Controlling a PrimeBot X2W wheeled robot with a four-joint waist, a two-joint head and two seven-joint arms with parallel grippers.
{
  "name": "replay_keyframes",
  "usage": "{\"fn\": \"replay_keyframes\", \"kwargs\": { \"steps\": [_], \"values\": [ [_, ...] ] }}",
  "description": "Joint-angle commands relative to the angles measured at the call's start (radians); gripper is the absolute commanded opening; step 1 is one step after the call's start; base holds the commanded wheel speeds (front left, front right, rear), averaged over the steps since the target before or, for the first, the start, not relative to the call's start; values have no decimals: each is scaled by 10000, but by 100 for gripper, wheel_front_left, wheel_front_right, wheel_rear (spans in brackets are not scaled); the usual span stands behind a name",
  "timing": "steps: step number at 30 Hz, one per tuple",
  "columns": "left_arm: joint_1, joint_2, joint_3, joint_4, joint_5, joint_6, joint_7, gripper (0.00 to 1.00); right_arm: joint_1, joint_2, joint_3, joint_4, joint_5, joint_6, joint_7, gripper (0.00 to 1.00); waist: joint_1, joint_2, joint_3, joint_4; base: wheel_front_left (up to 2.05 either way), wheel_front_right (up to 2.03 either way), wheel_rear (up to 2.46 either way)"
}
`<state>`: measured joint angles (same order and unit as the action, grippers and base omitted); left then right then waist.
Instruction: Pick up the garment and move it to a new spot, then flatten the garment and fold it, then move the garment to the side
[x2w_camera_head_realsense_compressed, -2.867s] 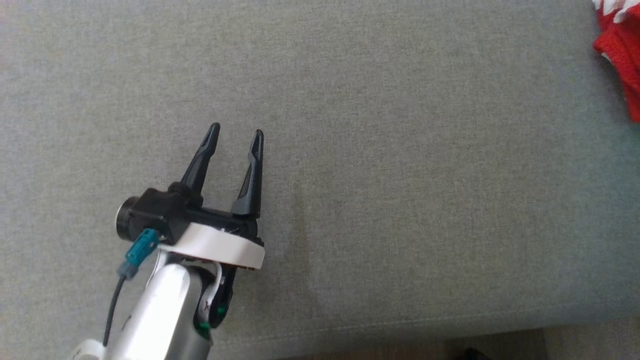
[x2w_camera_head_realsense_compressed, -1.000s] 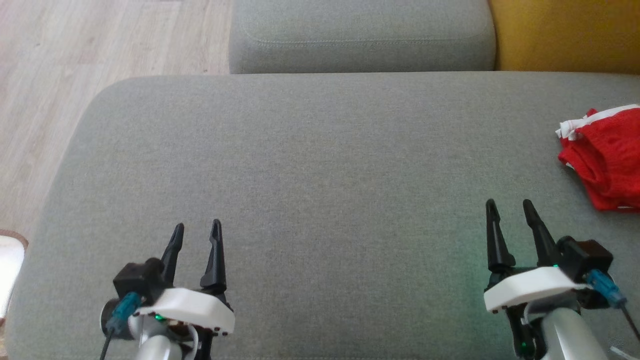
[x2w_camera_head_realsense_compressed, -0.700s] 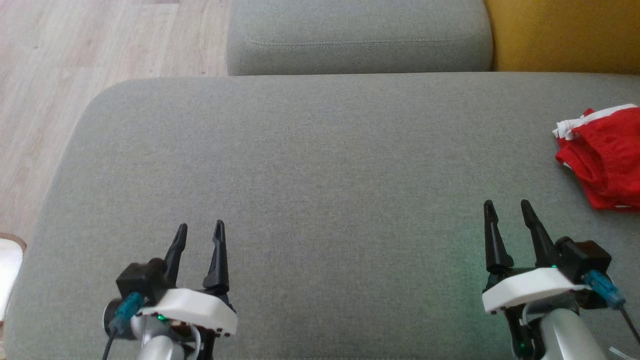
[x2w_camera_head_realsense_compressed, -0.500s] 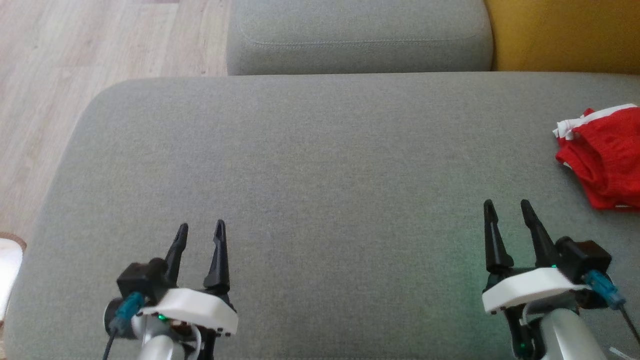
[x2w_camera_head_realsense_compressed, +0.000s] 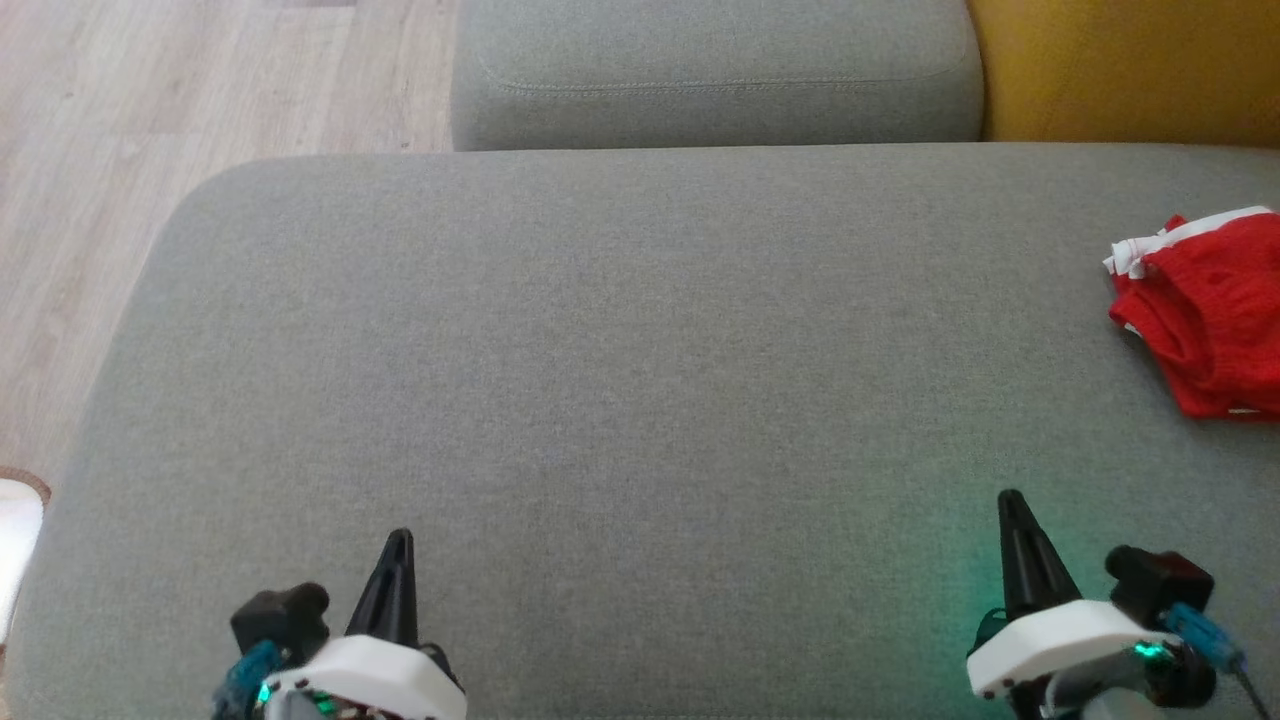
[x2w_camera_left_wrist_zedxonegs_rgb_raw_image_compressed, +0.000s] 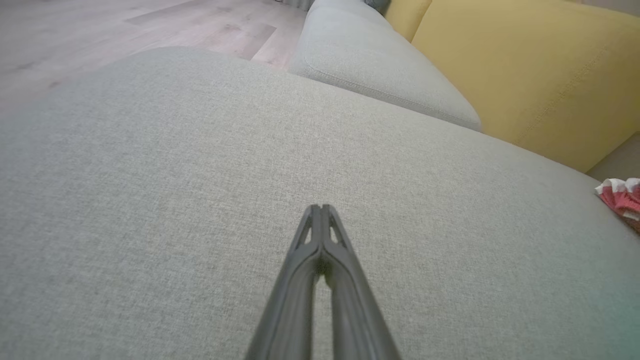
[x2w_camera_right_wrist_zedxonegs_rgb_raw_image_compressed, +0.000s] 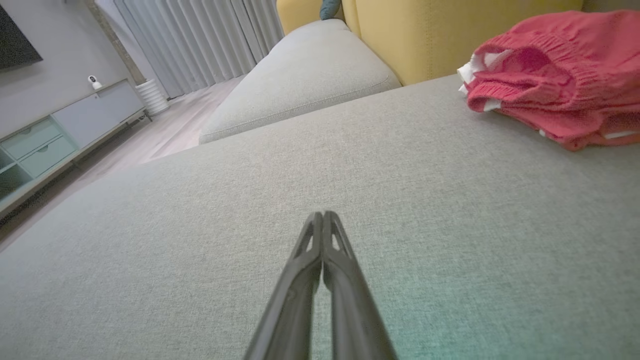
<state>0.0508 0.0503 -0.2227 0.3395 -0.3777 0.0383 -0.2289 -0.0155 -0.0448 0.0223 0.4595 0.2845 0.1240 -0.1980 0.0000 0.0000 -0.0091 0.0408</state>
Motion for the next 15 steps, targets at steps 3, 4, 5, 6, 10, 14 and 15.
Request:
{"fn": "replay_keyframes", "kwargs": {
  "steps": [3, 4, 5, 6, 10, 14, 15],
  "values": [
    [-517, 38, 188, -358, -554, -109, 127, 0, -504, -12, -99, -438, 601, 6, 127, 0, 0, 0, 4, -14, 0, 0, 0],
    [-528, 41, 212, -361, -662, -123, 153, 0, -507, -13, -109, -454, 713, 7, 153, 0, 0, 0, 5, -18, 0, 0, 0],
    [-528, 41, 212, -361, -662, -123, 153, 0, -507, -13, -109, -454, 713, 7, 153, 0, 0, 0, 5, -18, 0, 0, 0],
    [-538, 44, 235, -364, -770, -137, 178, 0, -509, -13, -119, -471, 825, 8, 178, 0, 0, 0, 6, -21, 0, 0, 0],
    [-588, 59, 354, -380, -1309, -208, 307, 0, -525, -15, -172, -550, 1385, 10, 307, 0, 0, 0, 11, -39, 0, 0, 0],
    [-627, 69, 451, -401, -1738, -264, 411, 0, -539, -16, -216, -612, 1833, 12, 412, 0, 0, 0, 15, -52, 0, 0, 0],
    [-636, 71, 475, -407, -1845, -278, 437, 0, -542, -17, -228, -627, 1945, 13, 439, 0, 0, 0, 16, -56, 0, 0, 0]
  ]
}}
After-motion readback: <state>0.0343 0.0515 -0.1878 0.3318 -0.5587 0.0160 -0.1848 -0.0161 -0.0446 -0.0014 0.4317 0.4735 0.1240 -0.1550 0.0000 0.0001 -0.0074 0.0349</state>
